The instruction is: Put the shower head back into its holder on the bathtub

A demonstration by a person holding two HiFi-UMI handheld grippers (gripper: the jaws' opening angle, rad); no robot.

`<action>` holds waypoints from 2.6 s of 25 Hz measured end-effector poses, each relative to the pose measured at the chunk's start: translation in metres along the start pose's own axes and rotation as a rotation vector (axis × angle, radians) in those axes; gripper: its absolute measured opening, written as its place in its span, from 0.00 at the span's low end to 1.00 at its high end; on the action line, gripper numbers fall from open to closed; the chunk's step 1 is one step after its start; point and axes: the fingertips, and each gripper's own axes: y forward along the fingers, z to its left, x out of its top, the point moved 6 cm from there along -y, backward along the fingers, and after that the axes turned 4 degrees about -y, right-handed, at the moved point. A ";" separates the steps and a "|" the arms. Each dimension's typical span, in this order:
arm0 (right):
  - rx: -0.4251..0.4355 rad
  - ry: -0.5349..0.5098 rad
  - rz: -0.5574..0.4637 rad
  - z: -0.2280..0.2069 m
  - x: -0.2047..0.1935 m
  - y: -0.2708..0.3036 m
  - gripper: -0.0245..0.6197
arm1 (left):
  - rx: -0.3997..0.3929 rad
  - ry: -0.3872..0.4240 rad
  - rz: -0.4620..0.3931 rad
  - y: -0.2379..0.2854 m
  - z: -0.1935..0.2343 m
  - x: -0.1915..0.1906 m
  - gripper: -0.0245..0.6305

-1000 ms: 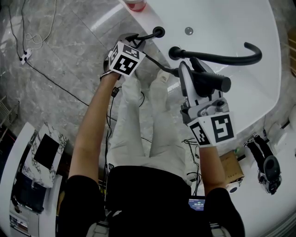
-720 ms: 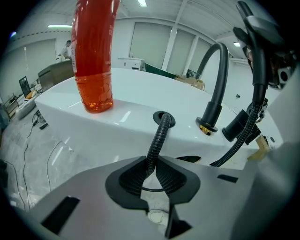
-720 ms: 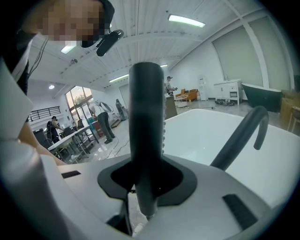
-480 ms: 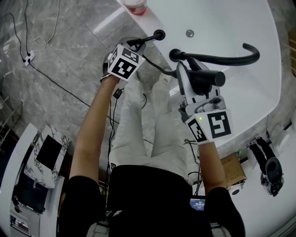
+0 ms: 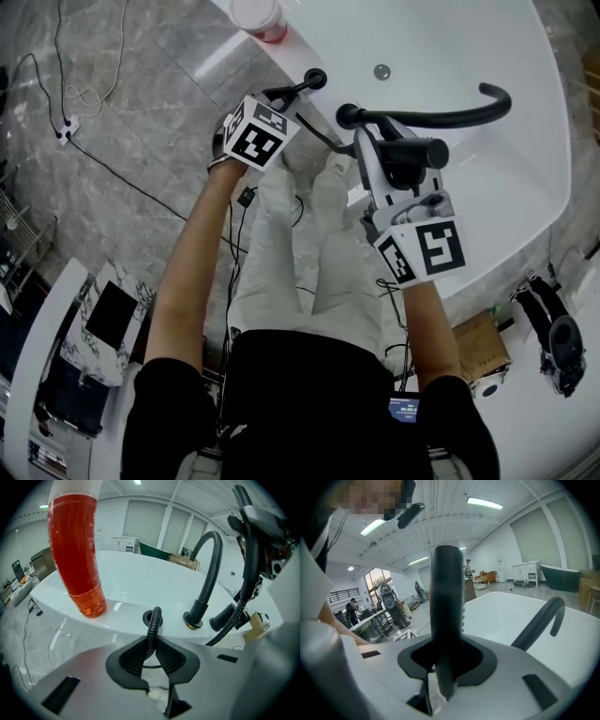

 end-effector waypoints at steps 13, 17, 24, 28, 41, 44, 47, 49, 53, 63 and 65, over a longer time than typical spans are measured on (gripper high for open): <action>-0.008 0.000 0.031 -0.011 -0.006 -0.004 0.21 | -0.021 0.008 0.063 -0.012 -0.009 0.025 0.15; -0.006 0.004 0.024 -0.011 -0.003 -0.006 0.21 | -0.020 0.015 0.051 -0.017 -0.010 0.034 0.15; -0.010 0.016 0.023 -0.017 -0.003 -0.008 0.21 | -0.019 0.006 0.049 -0.015 -0.009 0.043 0.15; -0.008 0.018 0.027 -0.016 -0.007 -0.006 0.21 | -0.018 0.004 0.084 -0.013 0.001 0.033 0.14; 0.005 0.026 0.039 -0.017 -0.013 -0.002 0.21 | -0.032 0.000 0.177 0.003 0.000 0.012 0.14; 0.002 0.027 0.040 -0.018 -0.014 -0.002 0.21 | -0.034 -0.010 0.170 0.005 -0.002 0.013 0.14; 0.000 0.029 0.041 -0.018 -0.016 -0.002 0.21 | -0.036 -0.008 0.167 0.007 -0.002 0.015 0.14; 0.000 0.030 0.042 -0.018 -0.016 -0.002 0.21 | -0.034 -0.002 0.165 0.008 -0.002 0.017 0.14; -0.002 0.037 0.039 -0.019 -0.017 -0.003 0.21 | -0.031 0.005 0.172 0.006 -0.001 0.018 0.14; 0.004 0.042 0.046 -0.020 -0.021 -0.003 0.21 | -0.054 0.021 0.228 0.016 -0.005 0.017 0.14; 0.003 0.042 0.047 -0.021 -0.021 -0.003 0.21 | -0.052 0.015 0.218 0.016 -0.005 0.017 0.14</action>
